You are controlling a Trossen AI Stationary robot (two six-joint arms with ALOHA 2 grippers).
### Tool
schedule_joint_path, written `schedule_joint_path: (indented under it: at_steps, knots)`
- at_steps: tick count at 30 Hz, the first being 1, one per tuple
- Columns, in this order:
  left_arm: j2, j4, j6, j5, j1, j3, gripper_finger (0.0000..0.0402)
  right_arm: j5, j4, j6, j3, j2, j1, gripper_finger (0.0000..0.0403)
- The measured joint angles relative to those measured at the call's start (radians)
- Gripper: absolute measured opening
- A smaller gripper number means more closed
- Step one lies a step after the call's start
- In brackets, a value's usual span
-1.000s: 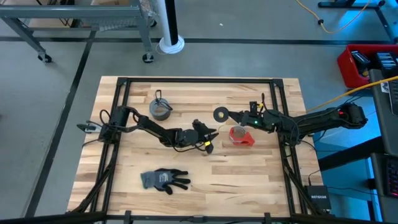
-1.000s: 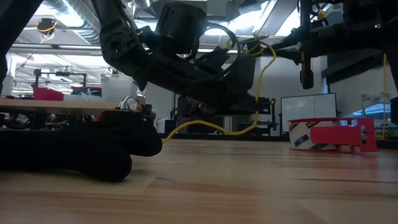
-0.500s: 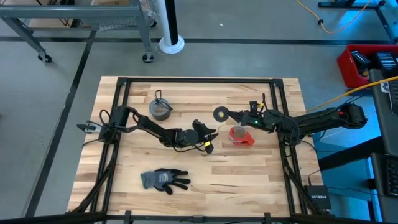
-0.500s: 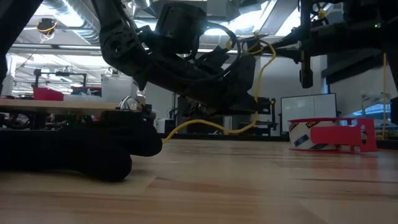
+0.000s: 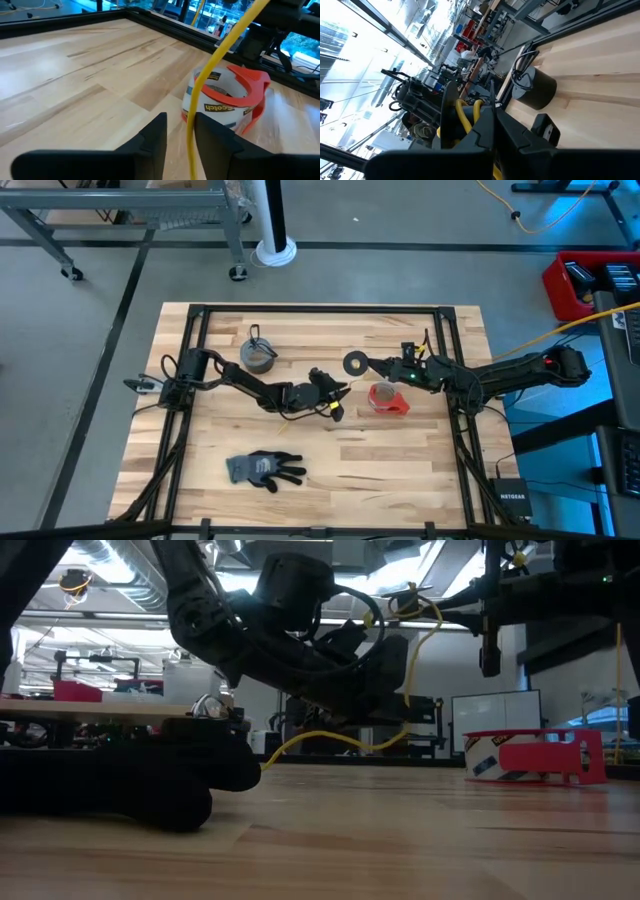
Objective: Coil cords
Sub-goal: Coil the yellow wire onto the spool
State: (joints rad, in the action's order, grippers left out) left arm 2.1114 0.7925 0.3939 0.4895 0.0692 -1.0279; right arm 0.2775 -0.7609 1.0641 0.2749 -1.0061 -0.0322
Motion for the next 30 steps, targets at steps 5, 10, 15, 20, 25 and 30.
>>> schedule_joint_path:
  at_steps: [5, 10, 15, 20, 25, 30]
  knots:
    - [0.000, 0.000, 0.000, -0.038, 0.000, 0.000, 0.0022, 0.000, 0.000, 0.000, 0.000, 0.000, 0.000, 0.0005]
    - [0.000, 0.000, -0.001, -0.049, 0.000, 0.000, 0.0007, -0.001, 0.000, 0.001, 0.000, 0.000, 0.000, 0.0005]
    - [0.000, 0.000, 0.004, -0.049, 0.000, 0.000, 0.0003, -0.009, 0.000, 0.001, 0.000, 0.000, 0.000, 0.0005]
    - [0.000, -0.001, 0.042, -0.036, 0.000, 0.000, 0.0002, -0.028, 0.003, 0.001, 0.000, 0.000, 0.000, 0.0005]
    - [-0.034, -0.135, 0.155, -0.035, -0.005, 0.000, 0.0001, -0.071, 0.013, 0.001, 0.000, 0.000, 0.000, 0.0005]
    - [-0.141, -0.467, 0.220, -0.058, -0.012, 0.000, 0.0001, -0.068, 0.105, 0.001, 0.000, 0.000, 0.000, 0.0005]
